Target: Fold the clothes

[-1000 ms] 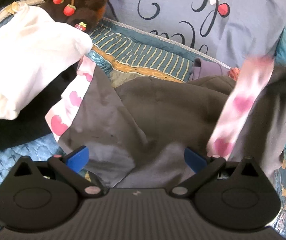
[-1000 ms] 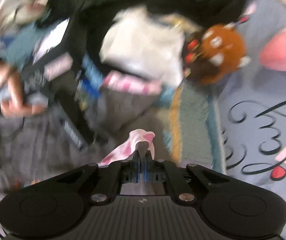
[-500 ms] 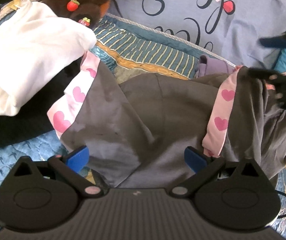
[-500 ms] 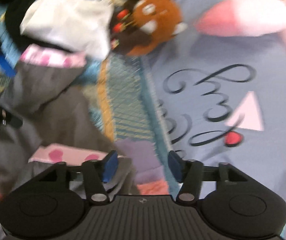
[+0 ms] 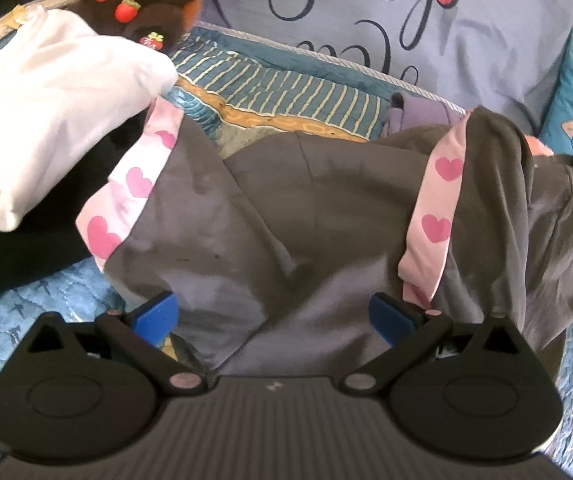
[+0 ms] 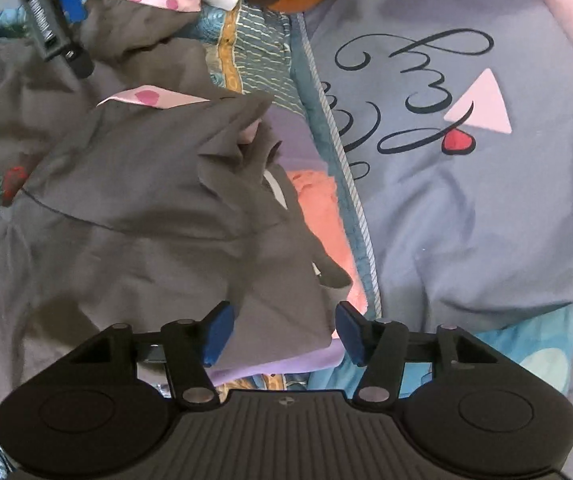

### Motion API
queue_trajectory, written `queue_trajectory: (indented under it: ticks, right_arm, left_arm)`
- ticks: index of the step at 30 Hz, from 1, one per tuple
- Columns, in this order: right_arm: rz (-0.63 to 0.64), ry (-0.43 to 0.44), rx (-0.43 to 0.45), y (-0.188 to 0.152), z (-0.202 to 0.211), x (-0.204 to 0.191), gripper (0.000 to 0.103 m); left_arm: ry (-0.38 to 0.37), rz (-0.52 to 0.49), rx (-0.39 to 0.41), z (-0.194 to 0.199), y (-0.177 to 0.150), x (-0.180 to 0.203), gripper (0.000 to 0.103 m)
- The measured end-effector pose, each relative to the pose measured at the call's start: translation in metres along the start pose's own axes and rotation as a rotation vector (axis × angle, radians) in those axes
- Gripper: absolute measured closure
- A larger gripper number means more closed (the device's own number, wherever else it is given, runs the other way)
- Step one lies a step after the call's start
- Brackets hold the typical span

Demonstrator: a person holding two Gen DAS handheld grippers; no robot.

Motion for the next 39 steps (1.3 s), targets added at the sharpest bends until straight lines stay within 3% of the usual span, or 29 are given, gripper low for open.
queue_trajectory:
  ticks: [4, 6, 7, 9, 18, 19, 21, 22, 23, 35, 39]
  right_arm:
    - [-0.028, 0.031, -0.021, 0.007, -0.014, 0.012, 0.050]
    - [-0.038, 0.093, -0.061, 0.010, -0.020, 0.016, 0.071]
    - [-0.036, 0.119, -0.089, 0.010, -0.022, 0.017, 0.091]
    - [-0.028, 0.154, -0.139, 0.009, -0.024, 0.018, 0.094]
    - [0.086, 0.021, -0.242, 0.000, -0.021, 0.019, 0.097]
    - [0.099, 0.006, -0.253, -0.001, -0.021, 0.019, 0.093]
    - [0.133, -0.015, -0.228, 0.006, -0.017, 0.002, 0.070]
    - [0.151, -0.024, -0.206, 0.011, -0.015, -0.010, 0.049]
    - [0.169, -0.032, -0.183, 0.016, -0.013, -0.022, 0.038]
    - [0.388, -0.134, 0.090, 0.077, 0.014, -0.167, 0.030]
    - [0.353, -0.114, 0.095, 0.096, -0.008, -0.199, 0.034]
  left_arm:
    - [0.007, -0.021, 0.000, -0.002, -0.001, 0.005, 0.000]
    - [0.006, -0.027, -0.004, -0.003, -0.002, 0.006, 0.000]
    - [0.005, -0.028, -0.005, -0.003, -0.002, 0.007, 0.000]
    - [0.003, -0.029, -0.009, -0.004, -0.002, 0.006, 0.000]
    - [-0.009, -0.008, -0.006, 0.000, -0.001, 0.002, 0.000]
    - [-0.009, -0.009, -0.007, 0.000, -0.002, 0.002, 0.000]
    - [-0.008, -0.007, -0.006, 0.000, -0.001, 0.001, 0.001]
    - [-0.009, -0.004, -0.004, 0.001, -0.001, 0.001, 0.000]
    - [-0.010, -0.001, -0.002, 0.002, -0.001, 0.000, 0.000]
    - [0.043, 0.092, 0.022, 0.008, 0.004, -0.024, 0.001]
    - [0.041, 0.108, 0.007, 0.006, 0.004, -0.028, 0.001]
Point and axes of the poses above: each gripper's, at about its wrist camera, not at the fingertips, and z roughly against the way its jaws point, x to its right, y to its top, the point moved 2 cm from there along -z, roughly the way its jaws point, and after that the axes turned 5 degrees about y, right-handed, at the moved point
